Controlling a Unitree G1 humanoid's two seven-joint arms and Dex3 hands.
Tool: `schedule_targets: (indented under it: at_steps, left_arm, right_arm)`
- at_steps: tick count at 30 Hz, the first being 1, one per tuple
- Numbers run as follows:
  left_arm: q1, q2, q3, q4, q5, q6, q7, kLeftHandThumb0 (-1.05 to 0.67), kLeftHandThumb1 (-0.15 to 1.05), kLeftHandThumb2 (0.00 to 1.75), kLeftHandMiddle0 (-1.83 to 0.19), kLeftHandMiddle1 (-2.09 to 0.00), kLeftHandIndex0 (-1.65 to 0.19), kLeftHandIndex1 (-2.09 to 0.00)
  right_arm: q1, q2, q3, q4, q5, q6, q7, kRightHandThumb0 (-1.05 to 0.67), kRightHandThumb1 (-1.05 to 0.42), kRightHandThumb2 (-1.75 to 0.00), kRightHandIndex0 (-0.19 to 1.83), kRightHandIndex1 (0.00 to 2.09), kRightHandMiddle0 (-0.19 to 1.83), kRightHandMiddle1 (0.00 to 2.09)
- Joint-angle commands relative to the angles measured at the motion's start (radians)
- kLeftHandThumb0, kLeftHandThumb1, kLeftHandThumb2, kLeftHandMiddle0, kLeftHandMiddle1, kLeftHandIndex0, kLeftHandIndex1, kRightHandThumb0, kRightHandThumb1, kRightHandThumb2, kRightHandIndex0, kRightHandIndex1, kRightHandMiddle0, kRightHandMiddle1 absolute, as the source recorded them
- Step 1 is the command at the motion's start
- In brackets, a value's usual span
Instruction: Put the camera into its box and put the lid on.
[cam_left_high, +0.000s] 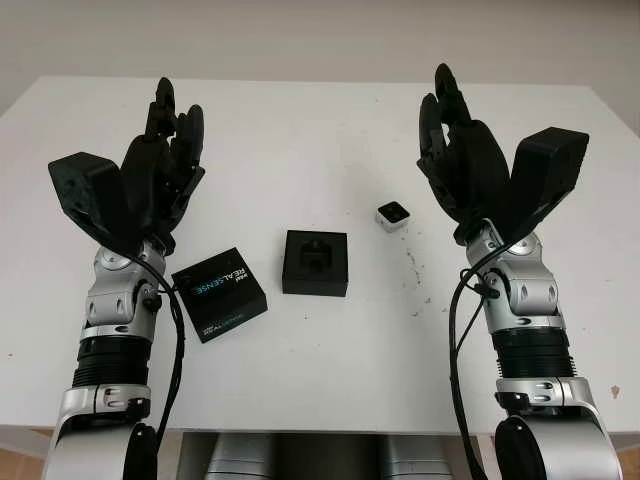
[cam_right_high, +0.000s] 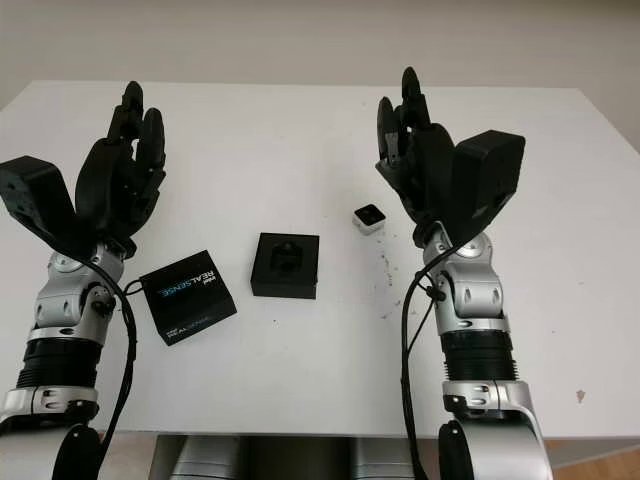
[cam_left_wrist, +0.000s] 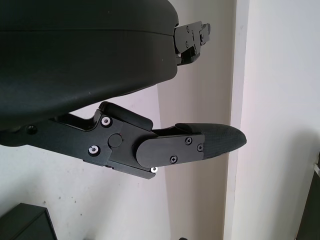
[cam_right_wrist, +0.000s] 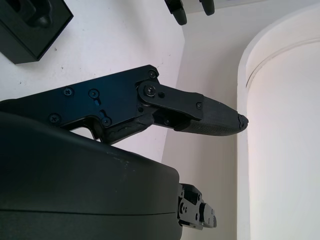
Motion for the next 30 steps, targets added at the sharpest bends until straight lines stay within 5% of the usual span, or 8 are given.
schedule_targets:
  at_steps: [1, 14, 17, 20, 24, 30]
  left_arm:
    - [-0.009, 0.008, 0.004, -0.013, 0.0, 0.001, -0.001, -0.67, 1.05, 0.5, 0.19, -0.01, 0.19, 0.0]
    - [-0.008, 0.003, 0.006, -0.01, -0.001, -0.001, 0.002, -0.67, 1.05, 0.49, 0.19, -0.01, 0.19, 0.0]
    - [-0.008, 0.003, 0.006, -0.013, -0.002, 0.002, 0.004, -0.68, 1.05, 0.47, 0.19, -0.01, 0.19, 0.0]
    - [-0.006, 0.003, 0.005, -0.013, 0.0, -0.002, 0.004, -0.69, 1.05, 0.46, 0.19, -0.01, 0.19, 0.0]
    - [-0.006, 0.006, 0.002, -0.015, 0.002, 0.0, 0.0, -0.67, 1.05, 0.48, 0.19, -0.01, 0.19, 0.0]
    - [-0.003, 0.005, 0.004, -0.017, -0.001, -0.001, -0.005, -0.68, 1.05, 0.47, 0.19, -0.01, 0.19, 0.0]
  right_arm:
    - [-0.007, -0.001, -0.002, -0.014, 0.003, -0.014, 0.002, -0.7, -1.05, -0.66, -0.19, 0.0, -0.19, 0.0]
    - [-0.018, -0.029, -0.003, 0.02, -0.006, -0.03, 0.032, -0.67, -1.05, -0.57, -0.19, 0.0, -0.19, 0.0]
    - [-0.06, -0.113, 0.052, 0.107, -0.135, -0.112, 0.03, -0.66, -1.03, -0.22, -0.07, 0.06, -0.05, 0.07]
    - [-0.114, -0.184, 0.096, 0.21, -0.219, -0.172, 0.064, -0.61, -0.98, -0.08, 0.03, 0.11, 0.06, 0.12]
    - [-0.212, -0.292, 0.206, 0.389, -0.387, -0.279, 0.097, -0.46, -0.9, -0.04, 0.28, 0.22, 0.27, 0.22]
    - [-0.324, -0.355, 0.323, 0.633, -0.538, -0.434, 0.113, -0.42, -0.86, -0.04, 0.36, 0.22, 0.34, 0.21]
